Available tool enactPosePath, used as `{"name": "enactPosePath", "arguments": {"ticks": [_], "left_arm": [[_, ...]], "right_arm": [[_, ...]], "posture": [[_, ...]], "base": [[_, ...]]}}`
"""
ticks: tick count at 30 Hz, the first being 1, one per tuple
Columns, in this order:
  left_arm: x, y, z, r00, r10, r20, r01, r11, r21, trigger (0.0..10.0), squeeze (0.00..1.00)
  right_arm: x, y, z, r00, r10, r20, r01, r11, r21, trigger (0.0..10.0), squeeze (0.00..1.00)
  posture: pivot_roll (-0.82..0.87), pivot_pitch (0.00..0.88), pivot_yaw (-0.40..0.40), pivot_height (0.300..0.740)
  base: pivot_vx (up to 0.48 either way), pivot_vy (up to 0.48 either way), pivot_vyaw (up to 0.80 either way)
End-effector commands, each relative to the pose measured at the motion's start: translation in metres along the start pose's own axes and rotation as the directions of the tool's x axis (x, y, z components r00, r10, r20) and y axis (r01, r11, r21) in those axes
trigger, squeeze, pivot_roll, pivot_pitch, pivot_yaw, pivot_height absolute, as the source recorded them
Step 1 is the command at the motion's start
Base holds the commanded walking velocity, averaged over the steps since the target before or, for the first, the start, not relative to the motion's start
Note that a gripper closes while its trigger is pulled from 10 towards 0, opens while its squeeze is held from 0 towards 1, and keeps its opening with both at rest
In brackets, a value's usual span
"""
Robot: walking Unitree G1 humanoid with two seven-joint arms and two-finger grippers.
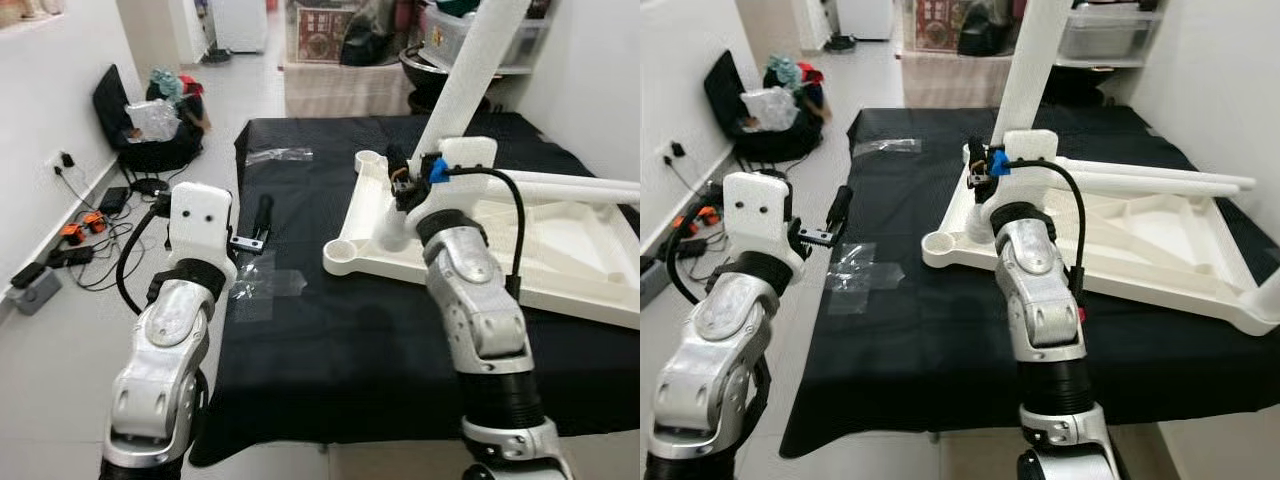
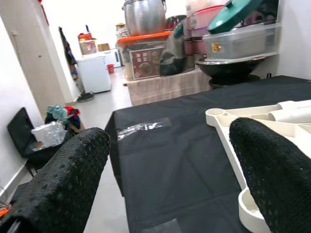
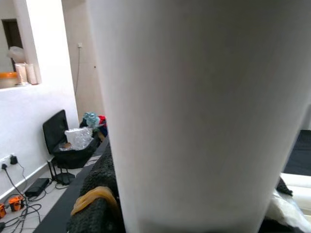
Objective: Building children table
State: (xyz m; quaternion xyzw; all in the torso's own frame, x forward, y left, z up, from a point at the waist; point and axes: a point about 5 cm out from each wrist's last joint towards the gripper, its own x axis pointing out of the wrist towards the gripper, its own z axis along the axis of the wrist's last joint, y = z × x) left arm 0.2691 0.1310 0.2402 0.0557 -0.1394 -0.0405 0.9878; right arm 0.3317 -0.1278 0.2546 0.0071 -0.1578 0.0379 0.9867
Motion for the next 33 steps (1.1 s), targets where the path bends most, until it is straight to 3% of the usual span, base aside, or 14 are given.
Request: {"name": "enactPosePath", "arguments": {"ticks": [1,33], "left_arm": [[-0.0024,0.0001,-0.0010,1.000,-0.008,-0.008,0.008,1.000,0.012,10.0,0.00],[-0.0025,0.0003,-0.0028,1.000,-0.013,-0.016,0.013,1.000,0.019,10.0,0.00]], "right_arm": [[0.0027,0.0041,0.0062,1.000,0.009,0.017,-0.009,1.000,0.005,10.0,0.00],[0.0026,0.0035,0.0063,1.000,-0.005,0.017,0.005,1.000,0.006,10.0,0.00]], "posture": [[0.04,0.051,-0.045,0.740],[0.05,0.057,-0.045,0.740]], "base": [[0.262,0.000,0.00],[0.256,0.000,0.00]]}}
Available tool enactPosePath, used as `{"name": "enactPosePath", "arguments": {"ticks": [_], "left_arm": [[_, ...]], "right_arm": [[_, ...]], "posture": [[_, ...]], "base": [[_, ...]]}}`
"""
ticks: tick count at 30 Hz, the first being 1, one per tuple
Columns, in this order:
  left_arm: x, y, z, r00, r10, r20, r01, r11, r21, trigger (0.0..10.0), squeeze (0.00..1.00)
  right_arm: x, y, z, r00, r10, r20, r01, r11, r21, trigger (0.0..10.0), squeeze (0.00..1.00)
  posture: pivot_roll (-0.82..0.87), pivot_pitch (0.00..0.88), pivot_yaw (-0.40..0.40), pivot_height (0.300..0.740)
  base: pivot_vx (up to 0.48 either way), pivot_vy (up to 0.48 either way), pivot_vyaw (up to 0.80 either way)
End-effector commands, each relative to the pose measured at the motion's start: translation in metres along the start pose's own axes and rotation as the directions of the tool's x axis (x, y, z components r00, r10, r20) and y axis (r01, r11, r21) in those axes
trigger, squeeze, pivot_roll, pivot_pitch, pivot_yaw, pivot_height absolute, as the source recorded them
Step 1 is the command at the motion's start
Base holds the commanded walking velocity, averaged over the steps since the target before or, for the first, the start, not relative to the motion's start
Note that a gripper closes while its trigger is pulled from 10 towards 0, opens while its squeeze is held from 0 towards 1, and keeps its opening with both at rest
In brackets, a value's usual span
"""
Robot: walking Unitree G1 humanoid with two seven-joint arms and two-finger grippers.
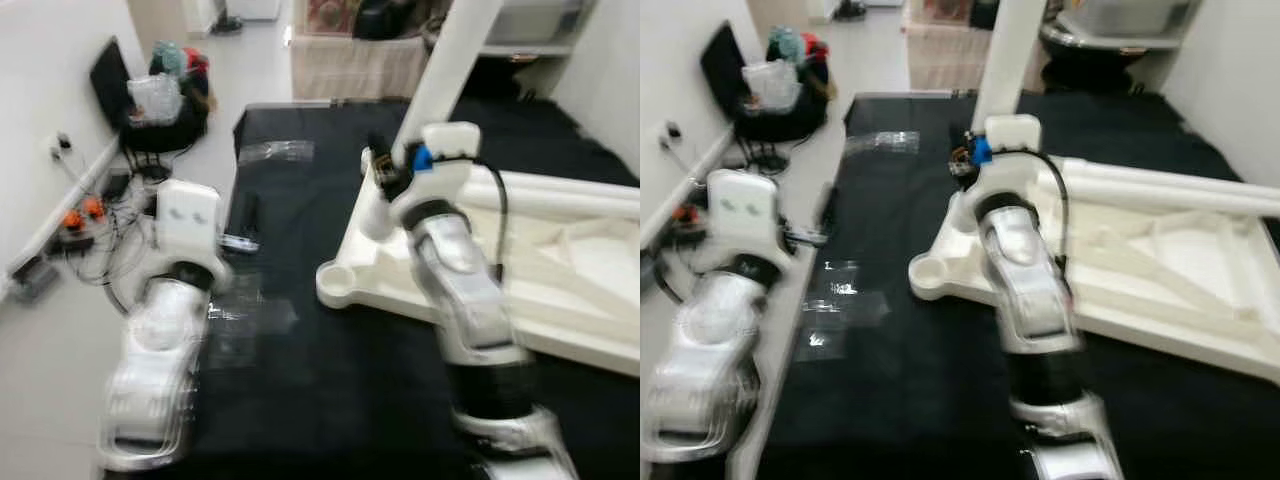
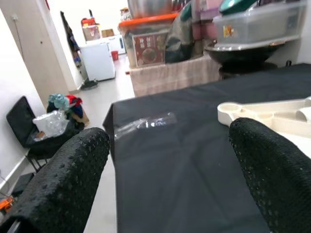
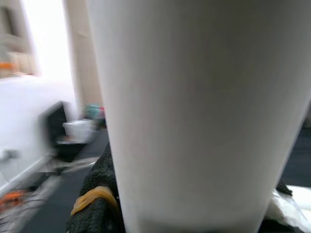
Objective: Building children table
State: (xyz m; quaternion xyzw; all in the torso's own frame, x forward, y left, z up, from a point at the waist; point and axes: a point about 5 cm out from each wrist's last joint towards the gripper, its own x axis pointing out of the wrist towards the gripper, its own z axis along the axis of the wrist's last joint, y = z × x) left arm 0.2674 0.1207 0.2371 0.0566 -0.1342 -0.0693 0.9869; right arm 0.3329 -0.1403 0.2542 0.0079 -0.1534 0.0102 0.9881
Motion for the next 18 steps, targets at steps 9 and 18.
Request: {"name": "enactPosePath", "arguments": {"ticks": [9,18], "left_arm": [[-0.0012,0.0137,-0.0024,0.998,0.066,-0.022,-0.065,0.998,0.020,10.0,0.00],[-0.0013,0.0158,-0.0044,0.997,0.070,-0.030,-0.070,0.997,0.010,10.0,0.00]], "right_arm": [[0.0024,0.0153,0.0084,0.998,0.047,0.032,-0.047,0.999,0.011,10.0,0.00],[0.0075,0.0096,0.0138,0.998,0.031,0.049,-0.032,0.999,0.020,10.0,0.00]], "posture": [[0.05,0.056,-0.044,0.740],[0.05,0.061,-0.046,0.740]], "base": [[0.107,0.000,0.00],[0.000,0.000,0.00]]}}
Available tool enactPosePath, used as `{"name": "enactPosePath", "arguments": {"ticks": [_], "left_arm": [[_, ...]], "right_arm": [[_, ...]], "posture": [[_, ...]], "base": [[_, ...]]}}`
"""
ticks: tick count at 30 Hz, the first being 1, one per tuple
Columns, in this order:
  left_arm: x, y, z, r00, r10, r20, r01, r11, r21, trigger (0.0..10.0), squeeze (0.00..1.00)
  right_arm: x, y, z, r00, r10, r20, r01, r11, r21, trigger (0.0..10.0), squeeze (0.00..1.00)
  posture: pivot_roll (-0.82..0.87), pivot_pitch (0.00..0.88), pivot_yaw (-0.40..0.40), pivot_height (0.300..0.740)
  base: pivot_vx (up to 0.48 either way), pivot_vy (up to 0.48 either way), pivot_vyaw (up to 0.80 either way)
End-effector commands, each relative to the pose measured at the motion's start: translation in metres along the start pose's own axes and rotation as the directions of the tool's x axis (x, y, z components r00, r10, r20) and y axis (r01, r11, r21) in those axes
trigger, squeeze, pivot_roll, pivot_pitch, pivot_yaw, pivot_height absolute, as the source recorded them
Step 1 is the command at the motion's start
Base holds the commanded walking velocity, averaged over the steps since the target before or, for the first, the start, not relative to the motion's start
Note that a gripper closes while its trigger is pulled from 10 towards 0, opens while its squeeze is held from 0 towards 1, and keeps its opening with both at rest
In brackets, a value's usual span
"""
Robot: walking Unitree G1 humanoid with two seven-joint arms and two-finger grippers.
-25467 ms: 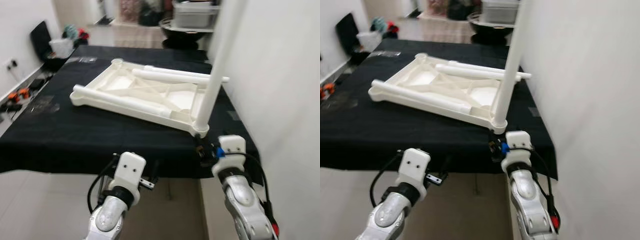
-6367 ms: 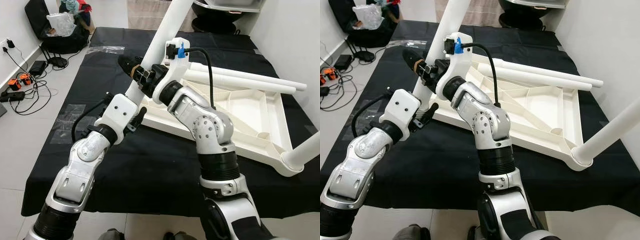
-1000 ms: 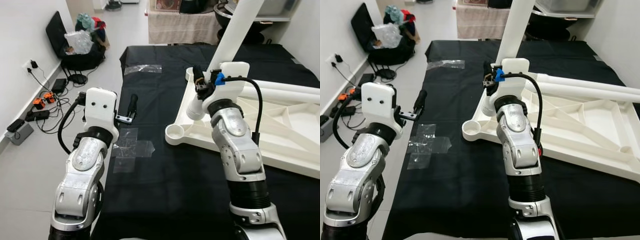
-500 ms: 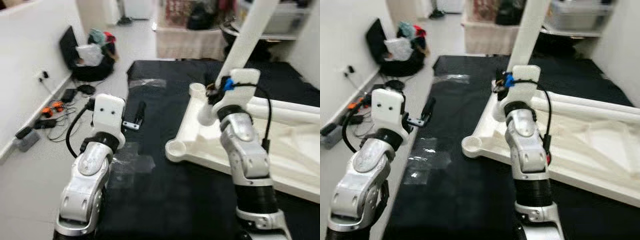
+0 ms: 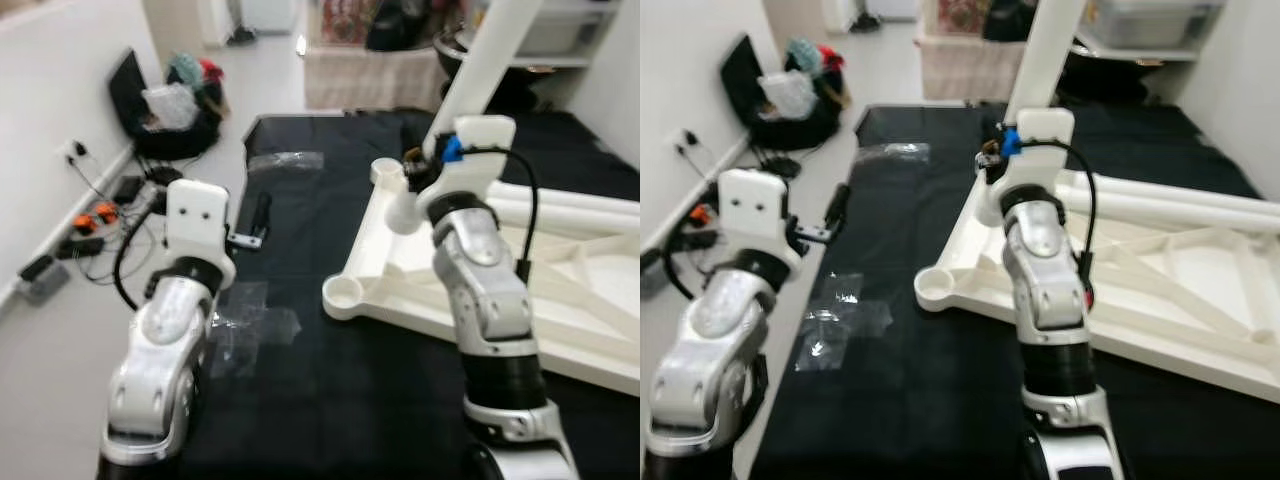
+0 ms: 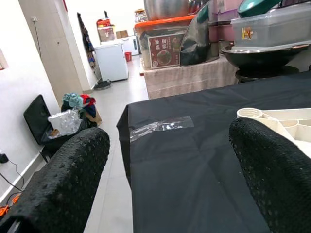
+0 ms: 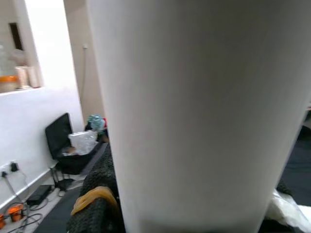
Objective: Building children table
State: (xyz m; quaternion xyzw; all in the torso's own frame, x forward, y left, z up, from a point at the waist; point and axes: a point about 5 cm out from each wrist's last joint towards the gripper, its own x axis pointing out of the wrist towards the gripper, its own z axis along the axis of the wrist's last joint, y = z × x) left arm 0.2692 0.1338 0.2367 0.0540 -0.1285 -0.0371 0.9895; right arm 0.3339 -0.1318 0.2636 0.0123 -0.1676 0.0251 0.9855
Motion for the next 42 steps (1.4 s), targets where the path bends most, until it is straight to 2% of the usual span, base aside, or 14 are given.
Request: {"name": "enactPosePath", "arguments": {"ticks": [1,7,9,11,16,18,19,21,22,25,26,27,33,42], "left_arm": [[-0.001,0.001,-0.003,1.000,-0.004,-0.018,0.004,1.000,-0.002,10.0,0.00],[-0.005,-0.009,-0.003,0.996,-0.088,-0.028,0.087,0.996,-0.037,10.0,0.00],[-0.018,-0.026,-0.005,0.961,-0.276,-0.016,0.275,0.961,-0.035,10.0,0.00],[-0.035,-0.037,-0.018,0.926,-0.371,-0.068,0.366,0.927,-0.077,10.0,0.00],[-0.048,-0.043,-0.026,0.905,-0.412,-0.105,0.401,0.909,-0.112,10.0,0.00],[-0.061,-0.049,-0.033,0.885,-0.446,-0.131,0.437,0.895,-0.092,10.0,0.00],[-0.061,-0.049,-0.033,0.885,-0.446,-0.131,0.437,0.895,-0.092,10.0,0.00],[-0.069,-0.053,-0.036,0.876,-0.459,-0.145,0.454,0.888,-0.070,10.0,0.00],[-0.069,-0.053,-0.036,0.876,-0.459,-0.145,0.454,0.888,-0.070,10.0,0.00],[-0.080,-0.056,-0.035,0.858,-0.489,-0.155,0.484,0.872,-0.071,10.0,0.00],[-0.080,-0.056,-0.035,0.858,-0.489,-0.155,0.484,0.872,-0.071,10.0,0.00],[-0.082,-0.057,-0.035,0.858,-0.490,-0.155,0.485,0.871,-0.075,10.0,0.00],[-0.085,-0.055,-0.028,0.867,-0.478,-0.145,0.470,0.878,-0.087,10.0,0.00],[-0.091,-0.056,-0.025,0.865,-0.480,-0.148,0.473,0.877,-0.083,10.0,0.00]], "right_arm": [[0.009,-0.003,0.005,1.000,0.002,0.007,-0.002,1.000,0.015,10.0,0.00],[0.032,-0.016,0.000,0.997,0.039,-0.063,-0.038,0.999,0.006,10.0,0.00],[0.047,-0.027,0.004,0.996,0.078,-0.042,-0.077,0.997,0.009,10.0,0.00],[0.061,-0.036,0.007,0.990,0.136,-0.029,-0.136,0.991,0.001,10.0,0.00],[0.068,-0.039,0.010,0.980,0.196,-0.025,-0.196,0.980,0.027,10.0,0.00],[0.072,-0.033,0.009,0.942,0.334,-0.024,-0.329,0.938,0.109,10.0,0.00],[0.072,-0.033,0.009,0.942,0.334,-0.024,-0.329,0.938,0.109,10.0,0.00],[0.072,-0.026,0.007,0.886,0.463,-0.009,-0.454,0.872,0.180,10.0,0.00],[0.072,-0.026,0.007,0.886,0.463,-0.009,-0.454,0.872,0.180,10.0,0.00],[0.068,-0.015,0.004,0.745,0.667,0.028,-0.656,0.723,0.216,10.0,0.00],[0.068,-0.015,0.004,0.745,0.667,0.028,-0.656,0.723,0.216,10.0,0.00],[0.067,-0.012,0.003,0.712,0.701,0.031,-0.690,0.692,0.211,10.0,0.00],[0.050,-0.001,-0.011,0.427,0.903,-0.045,-0.887,0.428,0.174,10.0,0.00],[0.051,-0.016,-0.005,0.401,0.916,-0.012,-0.902,0.397,0.171,10.0,0.00]], "posture": [[0.05,0.069,-0.048,0.740],[0.05,0.083,-0.057,0.740],[0.05,0.090,-0.066,0.740],[0.06,0.103,-0.074,0.740],[0.07,0.120,-0.088,0.740],[0.07,0.133,-0.095,0.740],[0.07,0.133,-0.095,0.740],[0.08,0.143,-0.101,0.740],[0.08,0.143,-0.101,0.740],[0.09,0.154,-0.097,0.740],[0.09,0.154,-0.097,0.740],[0.10,0.154,-0.097,0.740],[0.11,0.175,-0.089,0.740],[0.14,0.193,-0.084,0.740]], "base": [[0.000,0.000,0.00],[0.000,0.000,0.00],[0.000,0.000,0.00],[0.000,0.000,0.00],[0.000,0.000,0.00],[0.000,0.000,0.00],[0.000,0.000,0.00],[0.000,0.000,0.00],[0.000,0.000,0.00],[0.000,0.000,0.00],[0.000,0.000,0.00],[0.000,0.000,0.00],[0.000,0.000,0.00],[0.000,0.000,0.00]]}}
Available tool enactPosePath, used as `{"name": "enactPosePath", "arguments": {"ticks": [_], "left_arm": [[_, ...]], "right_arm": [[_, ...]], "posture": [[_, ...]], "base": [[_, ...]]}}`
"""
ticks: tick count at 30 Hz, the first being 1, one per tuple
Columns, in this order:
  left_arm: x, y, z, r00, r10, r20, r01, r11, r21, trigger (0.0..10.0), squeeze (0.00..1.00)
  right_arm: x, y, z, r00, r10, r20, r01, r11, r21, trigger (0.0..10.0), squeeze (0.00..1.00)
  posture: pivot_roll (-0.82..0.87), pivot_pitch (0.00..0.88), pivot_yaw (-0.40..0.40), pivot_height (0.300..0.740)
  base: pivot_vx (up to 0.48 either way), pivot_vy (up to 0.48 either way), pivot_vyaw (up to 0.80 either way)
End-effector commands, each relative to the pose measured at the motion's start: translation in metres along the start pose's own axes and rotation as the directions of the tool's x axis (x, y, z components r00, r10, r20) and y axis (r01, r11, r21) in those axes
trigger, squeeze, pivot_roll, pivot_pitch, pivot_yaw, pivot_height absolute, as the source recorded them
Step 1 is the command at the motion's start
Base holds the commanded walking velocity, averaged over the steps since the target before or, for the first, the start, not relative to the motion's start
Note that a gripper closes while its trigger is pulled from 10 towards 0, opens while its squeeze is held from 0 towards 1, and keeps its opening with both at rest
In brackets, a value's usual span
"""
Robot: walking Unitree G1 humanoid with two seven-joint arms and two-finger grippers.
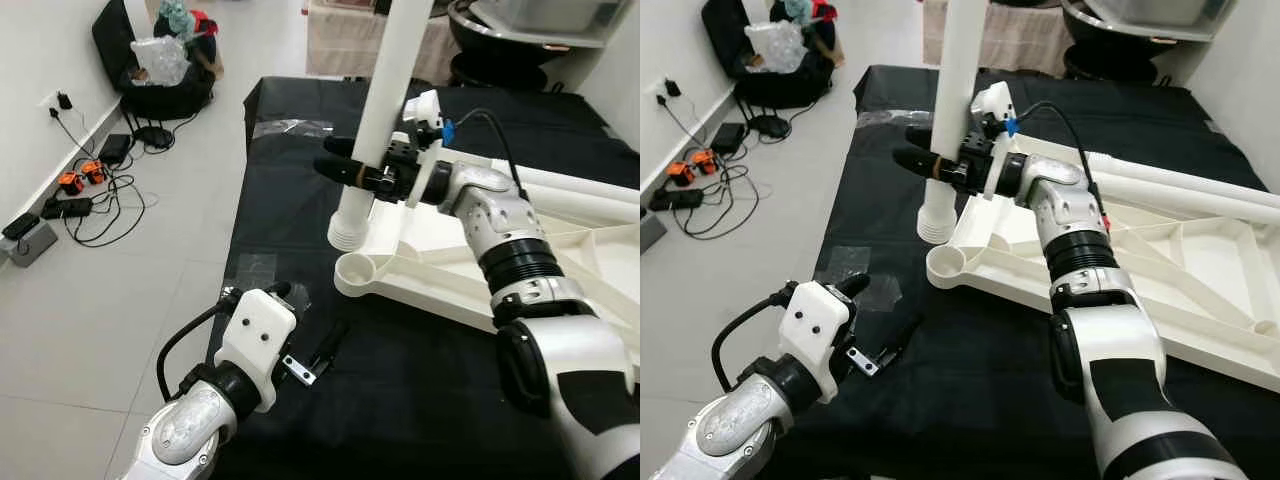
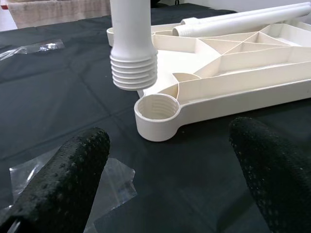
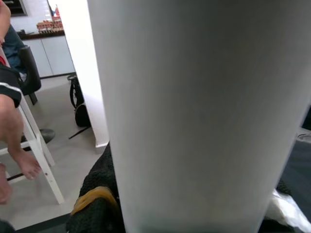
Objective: Building children table
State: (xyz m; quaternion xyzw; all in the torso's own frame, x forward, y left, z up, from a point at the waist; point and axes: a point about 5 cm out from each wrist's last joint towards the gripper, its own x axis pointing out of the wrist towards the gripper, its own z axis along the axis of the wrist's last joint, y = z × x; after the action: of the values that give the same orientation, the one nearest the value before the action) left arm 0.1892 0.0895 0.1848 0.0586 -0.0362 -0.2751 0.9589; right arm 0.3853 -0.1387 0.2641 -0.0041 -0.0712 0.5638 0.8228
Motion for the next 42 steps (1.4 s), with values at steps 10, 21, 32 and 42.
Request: {"name": "enactPosePath", "arguments": {"ticks": [10,21,32,42], "left_arm": [[-0.007,-0.004,0.001,1.000,-0.014,-0.027,0.014,1.000,0.007,10.0,0.00],[-0.004,0.000,0.002,0.999,-0.017,-0.028,0.018,1.000,0.021,10.0,0.00],[-0.003,0.004,0.002,1.000,-0.012,-0.029,0.013,0.999,0.035,10.0,0.00],[-0.002,0.006,0.003,1.000,-0.009,-0.029,0.010,0.999,0.040,10.0,0.00]], "right_arm": [[-0.020,-0.001,-0.002,0.997,0.069,-0.035,-0.071,0.996,-0.050,10.0,0.00],[-0.021,0.009,-0.019,0.990,0.128,-0.051,-0.131,0.989,-0.065,10.0,0.00],[-0.021,0.014,-0.022,0.985,0.163,-0.059,-0.168,0.982,-0.083,10.0,0.00],[-0.023,0.015,-0.029,0.986,0.140,-0.084,-0.148,0.985,-0.086,10.0,0.00]], "posture": [[0.14,0.203,-0.064,0.740],[0.15,0.188,-0.047,0.740],[0.15,0.192,-0.044,0.740],[0.16,0.201,-0.042,0.740]], "base": [[0.000,0.000,0.00],[0.000,0.000,0.00],[0.000,0.000,0.00],[0.000,0.000,0.00]]}}
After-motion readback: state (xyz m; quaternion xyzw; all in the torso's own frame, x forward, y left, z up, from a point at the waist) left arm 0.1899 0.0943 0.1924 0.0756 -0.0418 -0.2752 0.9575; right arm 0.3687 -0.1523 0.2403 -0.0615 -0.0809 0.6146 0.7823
